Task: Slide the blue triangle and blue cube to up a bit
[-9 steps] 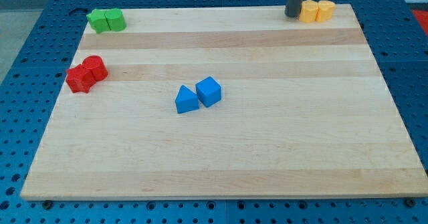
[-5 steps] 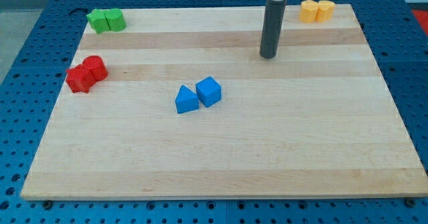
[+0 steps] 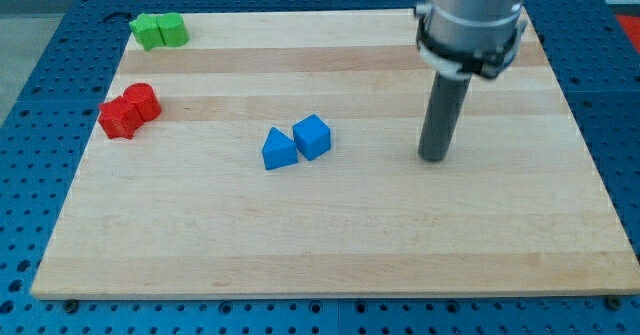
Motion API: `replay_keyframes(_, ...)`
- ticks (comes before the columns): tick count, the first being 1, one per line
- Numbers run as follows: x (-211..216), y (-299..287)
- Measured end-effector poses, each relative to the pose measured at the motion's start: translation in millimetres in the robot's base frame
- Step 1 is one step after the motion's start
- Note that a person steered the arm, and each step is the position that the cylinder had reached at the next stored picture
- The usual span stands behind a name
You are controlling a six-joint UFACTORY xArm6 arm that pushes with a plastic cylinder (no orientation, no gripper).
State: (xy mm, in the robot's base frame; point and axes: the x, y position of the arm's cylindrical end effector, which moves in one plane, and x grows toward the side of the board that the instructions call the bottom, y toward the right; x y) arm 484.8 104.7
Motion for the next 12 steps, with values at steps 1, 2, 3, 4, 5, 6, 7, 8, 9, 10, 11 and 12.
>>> replay_keyframes(1, 41.5, -45.9)
replay_keyframes(2, 48.8, -114.6)
replay_keyframes(3, 48.8, -173.4)
replay_keyframes(4, 48.8, -221.1)
replay_keyframes(5, 47.9, -268.3)
replay_keyframes(6, 38.5, -274.5)
replay_keyframes(7, 30.9, -258.0)
replay_keyframes(8, 17.7, -234.9)
replay_keyframes(9, -0.5, -212.2)
replay_keyframes(10, -17.6, -195.3)
replay_keyframes(11, -30.1, -183.0)
replay_keyframes(12, -38.3, -170.2)
